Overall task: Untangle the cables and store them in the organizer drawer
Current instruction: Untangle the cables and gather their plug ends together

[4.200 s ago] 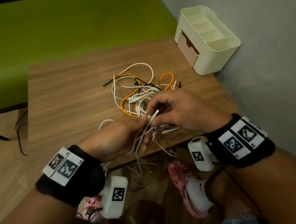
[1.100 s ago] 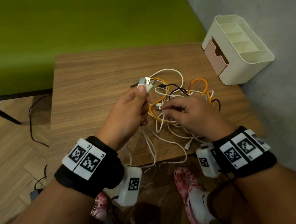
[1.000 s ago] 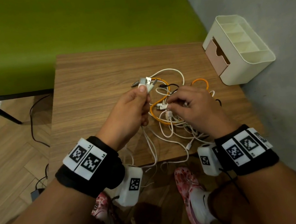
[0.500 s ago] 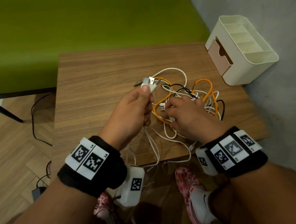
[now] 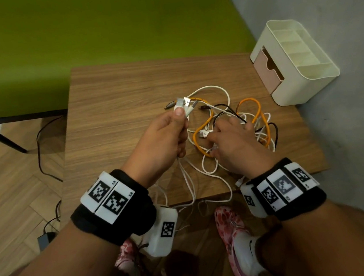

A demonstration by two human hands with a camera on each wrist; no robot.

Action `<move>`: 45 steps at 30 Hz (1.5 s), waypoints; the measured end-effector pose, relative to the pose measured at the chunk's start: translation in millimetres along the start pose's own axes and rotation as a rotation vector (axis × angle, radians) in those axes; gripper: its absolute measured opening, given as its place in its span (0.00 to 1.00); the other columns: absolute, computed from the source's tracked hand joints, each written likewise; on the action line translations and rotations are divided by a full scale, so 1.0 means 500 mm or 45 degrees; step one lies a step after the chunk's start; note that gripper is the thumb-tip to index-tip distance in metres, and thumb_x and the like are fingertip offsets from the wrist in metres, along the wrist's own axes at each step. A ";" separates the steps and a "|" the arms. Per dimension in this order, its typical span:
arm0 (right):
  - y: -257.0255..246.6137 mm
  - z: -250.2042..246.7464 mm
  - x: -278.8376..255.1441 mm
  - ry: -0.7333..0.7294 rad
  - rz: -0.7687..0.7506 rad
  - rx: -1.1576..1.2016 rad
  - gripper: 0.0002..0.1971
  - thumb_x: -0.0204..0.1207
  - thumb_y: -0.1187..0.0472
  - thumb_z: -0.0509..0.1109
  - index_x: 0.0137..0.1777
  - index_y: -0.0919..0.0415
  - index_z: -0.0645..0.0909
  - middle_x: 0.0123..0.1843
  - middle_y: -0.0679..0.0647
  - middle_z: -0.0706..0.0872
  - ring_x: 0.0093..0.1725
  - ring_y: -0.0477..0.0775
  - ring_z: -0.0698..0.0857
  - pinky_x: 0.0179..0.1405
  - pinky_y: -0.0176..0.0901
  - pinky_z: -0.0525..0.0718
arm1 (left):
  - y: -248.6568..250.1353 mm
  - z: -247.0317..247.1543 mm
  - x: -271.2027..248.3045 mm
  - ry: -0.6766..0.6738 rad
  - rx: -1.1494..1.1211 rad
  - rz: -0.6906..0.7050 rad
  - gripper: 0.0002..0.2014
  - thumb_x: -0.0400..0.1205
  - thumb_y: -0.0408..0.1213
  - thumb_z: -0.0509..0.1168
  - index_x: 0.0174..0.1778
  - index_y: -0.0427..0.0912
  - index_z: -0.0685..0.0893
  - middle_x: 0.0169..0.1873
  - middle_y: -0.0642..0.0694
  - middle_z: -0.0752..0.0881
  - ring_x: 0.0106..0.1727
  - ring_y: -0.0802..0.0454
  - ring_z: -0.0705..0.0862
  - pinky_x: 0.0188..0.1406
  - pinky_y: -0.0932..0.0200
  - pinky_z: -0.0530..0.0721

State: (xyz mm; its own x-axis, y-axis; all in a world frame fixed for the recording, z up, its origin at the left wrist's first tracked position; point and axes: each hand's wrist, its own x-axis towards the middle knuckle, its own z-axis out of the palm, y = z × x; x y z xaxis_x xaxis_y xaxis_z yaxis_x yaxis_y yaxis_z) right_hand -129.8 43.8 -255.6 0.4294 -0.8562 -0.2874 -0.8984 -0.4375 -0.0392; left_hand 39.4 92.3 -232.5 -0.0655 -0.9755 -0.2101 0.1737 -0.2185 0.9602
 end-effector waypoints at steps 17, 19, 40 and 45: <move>0.019 -0.017 -0.022 0.853 -0.099 0.568 0.07 0.79 0.56 0.72 0.47 0.59 0.86 0.38 0.53 0.88 0.37 0.55 0.84 0.32 0.55 0.81 | -0.007 0.006 0.007 0.006 0.022 -0.002 0.19 0.91 0.46 0.49 0.37 0.43 0.72 0.24 0.53 0.65 0.23 0.59 0.62 0.26 0.59 0.65; 0.024 -0.013 -0.021 0.852 -0.025 0.527 0.14 0.77 0.50 0.74 0.38 0.60 0.83 0.29 0.52 0.83 0.29 0.58 0.80 0.25 0.52 0.77 | -0.009 0.005 0.006 0.000 0.041 -0.003 0.19 0.91 0.47 0.49 0.37 0.43 0.73 0.24 0.53 0.65 0.23 0.58 0.63 0.26 0.59 0.66; 0.019 -0.048 -0.036 0.410 0.164 1.655 0.03 0.76 0.66 0.75 0.48 0.63 0.88 0.40 0.56 0.93 0.47 0.58 0.92 0.55 0.59 0.89 | -0.007 0.015 0.009 0.010 0.028 -0.016 0.18 0.91 0.45 0.49 0.38 0.43 0.72 0.22 0.54 0.65 0.21 0.59 0.62 0.24 0.61 0.66; 0.015 -0.053 -0.042 0.457 0.147 1.773 0.02 0.74 0.69 0.76 0.44 0.68 0.87 0.43 0.58 0.93 0.49 0.58 0.92 0.55 0.53 0.89 | -0.011 0.018 0.012 0.016 0.020 -0.017 0.18 0.91 0.45 0.49 0.38 0.42 0.73 0.22 0.55 0.65 0.22 0.59 0.62 0.25 0.60 0.65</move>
State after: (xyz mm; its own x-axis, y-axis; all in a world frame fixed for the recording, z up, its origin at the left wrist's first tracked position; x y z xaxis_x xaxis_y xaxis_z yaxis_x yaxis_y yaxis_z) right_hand -142.9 51.0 -224.4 0.1611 -0.9808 -0.1100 -0.1977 0.0771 -0.9772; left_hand 29.1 88.0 -237.1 -0.0550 -0.9728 -0.2249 0.1577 -0.2309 0.9601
